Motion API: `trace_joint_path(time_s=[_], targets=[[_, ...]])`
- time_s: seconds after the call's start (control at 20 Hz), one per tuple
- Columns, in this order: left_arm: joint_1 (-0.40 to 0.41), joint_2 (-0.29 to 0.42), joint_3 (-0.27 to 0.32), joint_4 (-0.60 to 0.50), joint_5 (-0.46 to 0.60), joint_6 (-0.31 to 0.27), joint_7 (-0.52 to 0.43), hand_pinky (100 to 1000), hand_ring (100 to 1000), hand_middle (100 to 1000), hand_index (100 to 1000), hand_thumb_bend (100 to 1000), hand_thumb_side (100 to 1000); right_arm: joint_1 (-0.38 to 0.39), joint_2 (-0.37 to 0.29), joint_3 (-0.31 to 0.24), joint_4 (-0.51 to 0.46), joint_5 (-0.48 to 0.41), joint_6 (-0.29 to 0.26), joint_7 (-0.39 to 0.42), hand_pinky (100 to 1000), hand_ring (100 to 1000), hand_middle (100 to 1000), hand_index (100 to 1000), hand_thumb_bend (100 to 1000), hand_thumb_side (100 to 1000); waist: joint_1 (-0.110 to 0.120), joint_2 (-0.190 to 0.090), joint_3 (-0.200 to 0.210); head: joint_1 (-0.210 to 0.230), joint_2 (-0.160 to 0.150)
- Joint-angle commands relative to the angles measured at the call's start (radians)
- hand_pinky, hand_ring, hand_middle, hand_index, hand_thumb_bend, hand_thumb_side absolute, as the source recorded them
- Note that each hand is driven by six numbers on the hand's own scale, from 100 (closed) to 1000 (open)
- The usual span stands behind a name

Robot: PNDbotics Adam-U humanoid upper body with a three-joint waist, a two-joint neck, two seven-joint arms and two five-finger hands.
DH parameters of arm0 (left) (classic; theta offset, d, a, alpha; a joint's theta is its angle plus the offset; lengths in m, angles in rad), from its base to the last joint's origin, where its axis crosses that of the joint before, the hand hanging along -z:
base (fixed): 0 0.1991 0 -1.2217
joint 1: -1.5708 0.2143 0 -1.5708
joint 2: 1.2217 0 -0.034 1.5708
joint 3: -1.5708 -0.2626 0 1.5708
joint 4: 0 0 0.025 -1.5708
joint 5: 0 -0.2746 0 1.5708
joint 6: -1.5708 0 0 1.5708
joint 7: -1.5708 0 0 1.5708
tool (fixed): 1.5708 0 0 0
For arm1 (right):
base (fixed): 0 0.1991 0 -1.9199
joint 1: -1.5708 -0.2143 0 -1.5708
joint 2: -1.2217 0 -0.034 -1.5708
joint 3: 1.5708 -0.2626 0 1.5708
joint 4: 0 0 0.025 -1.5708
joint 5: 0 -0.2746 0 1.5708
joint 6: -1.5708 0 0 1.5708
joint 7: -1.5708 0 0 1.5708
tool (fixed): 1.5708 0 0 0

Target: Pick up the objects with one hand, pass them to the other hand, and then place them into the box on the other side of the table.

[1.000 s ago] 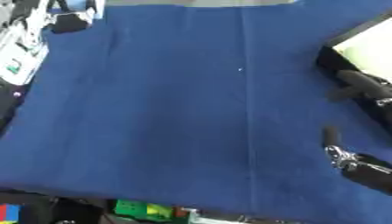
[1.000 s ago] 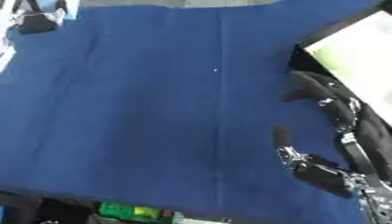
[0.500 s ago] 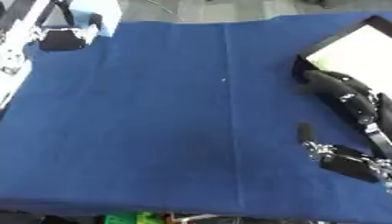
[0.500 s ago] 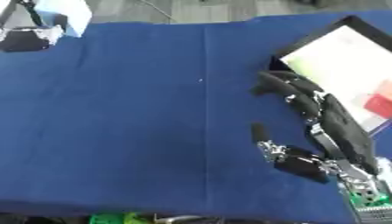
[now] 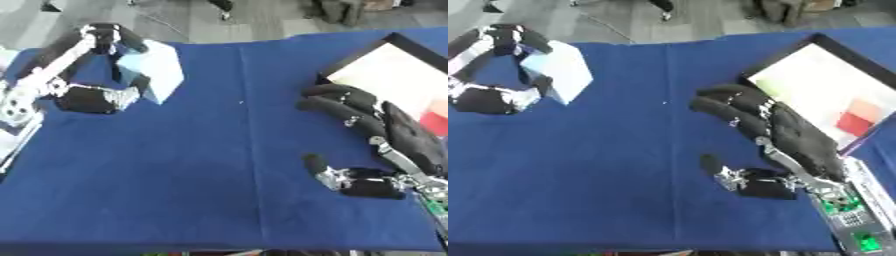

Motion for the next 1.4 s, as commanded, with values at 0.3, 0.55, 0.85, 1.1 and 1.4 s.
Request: trace_joint_path(time_s=[0.3, 0.55, 0.85, 1.1, 1.4], targets=[[-0.036, -0.023, -0.059, -0.072, 0.132, 0.037, -0.102, 694, 351, 345, 463, 100, 272, -0.065, -0.064, 0.033, -0.021, 0.1, -0.084, -0.061, 879, 896, 892, 1000, 507, 100, 0.008, -0.014, 0.011, -0.032, -0.002], [-0.061, -0.034, -0.086, -0.111, 0.201, 0.063, -0.144, 697, 349, 344, 462, 100, 275, -0.088, -0.075, 0.055, -0.021, 0.171, -0.101, -0.15, 883, 898, 917, 1000, 525, 100, 0.011, -0.012, 0.016, -0.046, -0.002], [-0.097, -0.04, -0.129, -0.146, 0.257, 0.09, -0.189, 698, 349, 344, 462, 100, 274, -0.112, -0.071, 0.079, -0.021, 0.221, -0.102, -0.254, 872, 883, 905, 1000, 529, 100, 0.013, -0.012, 0.016, -0.055, -0.002], [-0.134, -0.054, -0.164, -0.148, 0.281, 0.092, -0.219, 699, 349, 344, 462, 100, 273, -0.135, -0.059, 0.102, -0.021, 0.219, -0.106, -0.299, 864, 872, 896, 1000, 527, 100, 0.013, -0.011, 0.017, -0.058, -0.002], [-0.171, -0.076, -0.197, -0.148, 0.286, 0.077, -0.247, 701, 350, 345, 463, 100, 275, -0.149, -0.049, 0.118, -0.021, 0.185, -0.112, -0.303, 862, 870, 889, 1000, 521, 100, 0.01, -0.011, 0.019, -0.06, -0.002]])
